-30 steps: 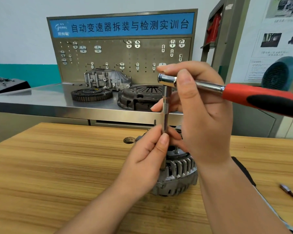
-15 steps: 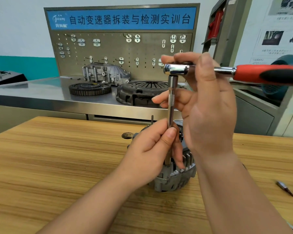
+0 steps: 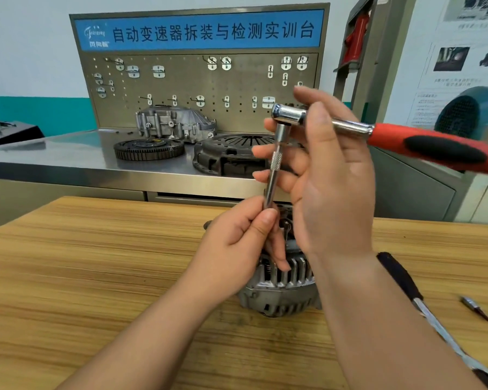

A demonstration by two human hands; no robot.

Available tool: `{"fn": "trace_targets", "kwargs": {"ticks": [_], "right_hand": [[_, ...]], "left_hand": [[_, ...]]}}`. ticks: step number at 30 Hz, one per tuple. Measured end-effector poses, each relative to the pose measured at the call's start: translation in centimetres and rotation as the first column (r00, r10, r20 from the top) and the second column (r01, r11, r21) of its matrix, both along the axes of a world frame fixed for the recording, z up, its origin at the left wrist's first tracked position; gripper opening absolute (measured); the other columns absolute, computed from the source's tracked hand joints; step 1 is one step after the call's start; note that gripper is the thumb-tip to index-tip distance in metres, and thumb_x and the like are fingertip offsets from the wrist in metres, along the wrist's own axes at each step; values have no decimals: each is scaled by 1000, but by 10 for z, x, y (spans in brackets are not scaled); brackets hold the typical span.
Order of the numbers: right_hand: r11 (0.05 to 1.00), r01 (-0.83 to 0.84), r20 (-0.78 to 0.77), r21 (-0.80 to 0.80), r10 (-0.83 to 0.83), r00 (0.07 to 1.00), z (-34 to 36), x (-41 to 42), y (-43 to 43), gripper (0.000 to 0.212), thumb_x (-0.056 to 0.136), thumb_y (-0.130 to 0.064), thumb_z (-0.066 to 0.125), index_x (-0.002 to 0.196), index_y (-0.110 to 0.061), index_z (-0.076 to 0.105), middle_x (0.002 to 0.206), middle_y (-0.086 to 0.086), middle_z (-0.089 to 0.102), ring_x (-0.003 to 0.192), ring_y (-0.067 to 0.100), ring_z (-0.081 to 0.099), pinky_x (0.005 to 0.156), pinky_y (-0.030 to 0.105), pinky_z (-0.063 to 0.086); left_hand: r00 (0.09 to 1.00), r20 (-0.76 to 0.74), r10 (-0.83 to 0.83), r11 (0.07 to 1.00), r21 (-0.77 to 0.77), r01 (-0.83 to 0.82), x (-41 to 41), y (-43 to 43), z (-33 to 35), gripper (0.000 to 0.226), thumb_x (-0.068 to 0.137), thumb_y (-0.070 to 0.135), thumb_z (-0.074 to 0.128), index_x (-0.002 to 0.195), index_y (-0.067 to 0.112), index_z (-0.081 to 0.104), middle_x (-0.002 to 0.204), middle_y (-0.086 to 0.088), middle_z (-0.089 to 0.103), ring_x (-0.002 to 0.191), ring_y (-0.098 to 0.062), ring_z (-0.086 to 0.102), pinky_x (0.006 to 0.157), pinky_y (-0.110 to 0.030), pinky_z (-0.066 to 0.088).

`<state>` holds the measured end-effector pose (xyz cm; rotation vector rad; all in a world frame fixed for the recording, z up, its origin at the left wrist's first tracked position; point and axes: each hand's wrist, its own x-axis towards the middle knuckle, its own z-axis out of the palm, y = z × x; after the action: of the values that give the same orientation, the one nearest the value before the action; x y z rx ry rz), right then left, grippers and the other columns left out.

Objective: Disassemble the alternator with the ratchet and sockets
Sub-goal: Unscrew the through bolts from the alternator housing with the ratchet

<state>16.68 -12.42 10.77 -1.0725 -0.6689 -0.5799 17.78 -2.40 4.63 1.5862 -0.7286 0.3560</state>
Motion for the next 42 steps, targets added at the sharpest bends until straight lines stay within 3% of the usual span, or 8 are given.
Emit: {"fn": "trace_targets", "kwargs": {"ticks": [4, 10, 14, 18, 23, 32, 38, 42], "right_hand": [[856, 449, 330, -257, -358, 873, 2, -2, -4, 18, 100, -18, 46, 112, -27, 57, 107, -18, 55, 99, 15, 64, 80, 40, 55], [994, -67, 20, -88, 69, 997, 4, -6, -1, 25, 102, -26, 36, 116, -22, 56, 122, -2, 65, 80, 20, 73, 62, 27, 58], [897, -435, -192, 75, 441, 877, 7, -4, -5, 38, 102, -39, 29, 113, -15, 56, 104, 3, 74, 69, 20, 71, 58, 25, 55], [961, -277, -123, -25, 272, 954, 6, -4, -6, 29, 99, -37, 39, 115, -25, 61, 114, 5, 70, 75, 19, 71, 59, 27, 55], [911, 299, 372, -284, -183, 910, 6, -6, -11, 24, 96, -25, 51, 117, -35, 55, 120, -6, 62, 103, 18, 66, 82, 39, 56], [957, -290, -177, -17, 283, 943, 5, -7, -7, 37, 99, -42, 35, 112, -18, 59, 106, 4, 73, 73, 20, 71, 57, 25, 53], [966, 176, 284, -188, -118, 952, 5, -8, -7, 28, 95, -16, 55, 115, -35, 59, 116, -10, 63, 101, 14, 66, 79, 34, 56], [985, -30, 155, -169, 57, 986, 6, -9, -3, 25, 98, -24, 46, 121, -31, 54, 130, -5, 60, 91, 19, 71, 70, 28, 57]], "left_hand": [[994, 51, 93, 993, 71, -97, -3, 0, -3, 31, 97, 23, 39, 74, 12, 57, 54, 7, 64, 54, -1, 63, 62, -9, 45], [992, -16, -127, 990, -66, 126, -2, 1, -1, 39, 98, 24, 38, 95, -14, 48, 65, -15, 62, 57, -23, 62, 62, -30, 50], [978, -9, -210, 974, -85, 208, -5, 0, 0, 28, 95, 16, 33, 101, -7, 48, 71, -12, 63, 64, -21, 64, 66, -27, 54], [967, -27, -255, 966, -51, 253, -1, 1, 1, 20, 95, 11, 34, 84, 0, 47, 71, -3, 65, 67, -17, 66, 68, -23, 51], [976, -21, -218, 975, -45, 217, -1, -3, -2, 19, 94, 7, 39, 93, -7, 52, 73, 7, 69, 68, -4, 66, 68, -17, 50], [984, -51, -172, 984, -56, 169, -8, -4, 4, 23, 95, 14, 36, 89, -1, 52, 71, -8, 65, 64, -23, 66, 67, -31, 55], [990, -124, -63, 998, -10, 62, -5, -10, -1, 25, 98, 2, 43, 78, 3, 57, 52, 8, 63, 46, 3, 58, 51, -7, 44], [988, -68, -139, 989, -60, 135, -8, -9, 0, 24, 98, 9, 39, 86, -1, 58, 65, 5, 67, 56, -4, 64, 58, -12, 50]]}}
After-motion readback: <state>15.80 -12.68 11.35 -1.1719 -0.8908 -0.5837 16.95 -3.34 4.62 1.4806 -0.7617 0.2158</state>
